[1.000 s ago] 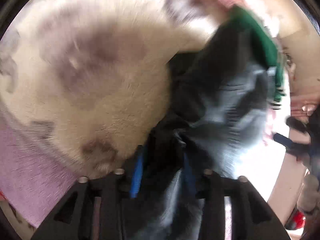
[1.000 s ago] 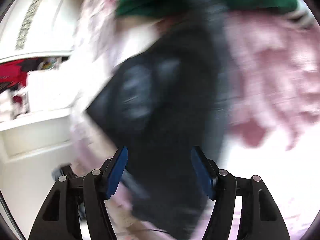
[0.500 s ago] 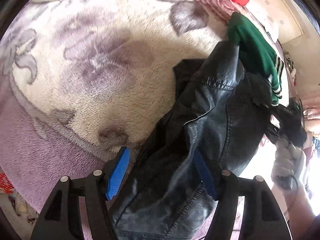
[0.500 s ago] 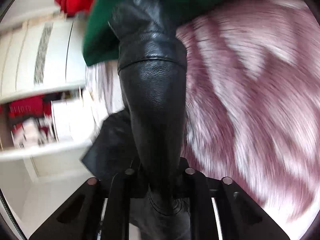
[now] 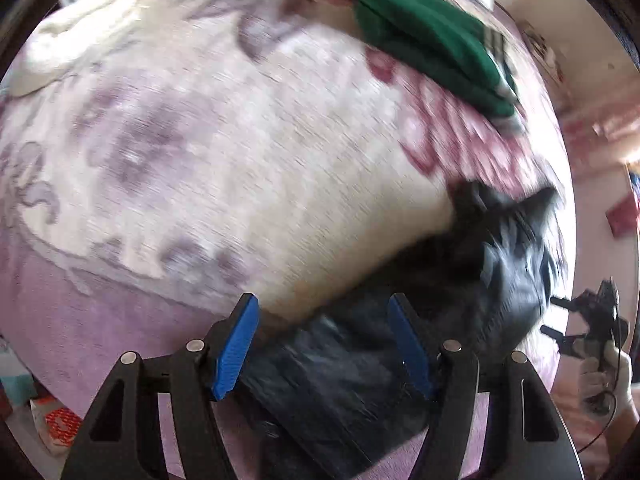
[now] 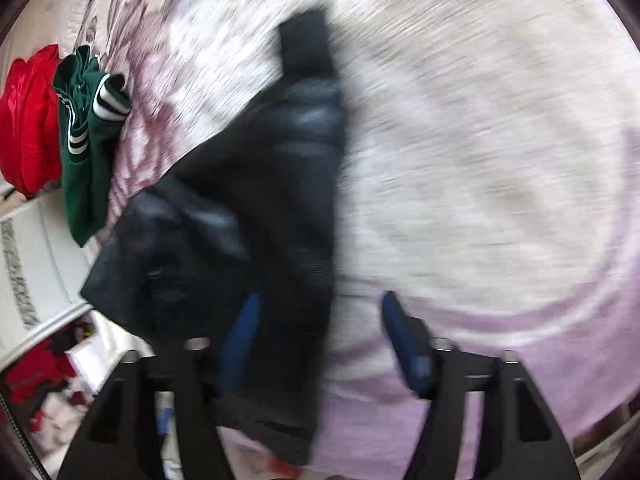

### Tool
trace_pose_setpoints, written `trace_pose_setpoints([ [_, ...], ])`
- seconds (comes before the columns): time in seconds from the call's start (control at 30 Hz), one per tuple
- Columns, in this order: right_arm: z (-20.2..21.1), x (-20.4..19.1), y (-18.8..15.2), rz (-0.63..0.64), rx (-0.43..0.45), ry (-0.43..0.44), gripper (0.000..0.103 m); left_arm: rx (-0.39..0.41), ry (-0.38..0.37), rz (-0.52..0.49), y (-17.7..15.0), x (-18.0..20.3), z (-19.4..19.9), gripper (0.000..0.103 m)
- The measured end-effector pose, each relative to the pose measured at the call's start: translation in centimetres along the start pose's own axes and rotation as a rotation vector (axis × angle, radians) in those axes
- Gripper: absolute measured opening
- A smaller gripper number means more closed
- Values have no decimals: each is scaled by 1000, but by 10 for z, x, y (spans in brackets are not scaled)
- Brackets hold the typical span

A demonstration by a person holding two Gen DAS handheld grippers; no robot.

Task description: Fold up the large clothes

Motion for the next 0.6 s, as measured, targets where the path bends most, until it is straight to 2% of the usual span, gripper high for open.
trace_pose_setpoints([
  [0.07,20,8,-5,41,44,-24,75,-32,-47,-14,-10,20,-9,65],
  [0.13,30,3,-10,105,41,-12,75,-39,-76,-47,-12,42,-16,65],
  [0.23,23,-70,-30,362,-32,19,71,-40,-86,-85,-7,70,-35,65],
  [0.3,0,-133,-47,555,-67,1,70,-56,-89,-28,4,71,-59,65],
  [0.37,-25,-179,-56,684,-89,-10,69,-74,-43,34,15,58,-88,68],
  [0.4,-43,-199,-51,712,-92,-26,66,-96,-53,61,18,52,-101,68],
  [0.43,-62,-214,-41,723,-93,-48,58,-118,-71,90,20,46,-111,68],
  [0.53,-118,-231,-5,668,-143,-146,57,-100,-79,138,25,33,-113,68],
  [0.6,-129,-231,5,623,-165,-188,59,-89,-89,163,27,28,-105,68],
])
Point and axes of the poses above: each gripper's, at about its wrist camera, not at the fingertips, and z roughly against the way its jaws point, x to its right, y to its top, the point moved 3 cm from there along -z, roughly the way its jaws point, and after that the axes turned 5 degrees about x, right-handed, at the moved point
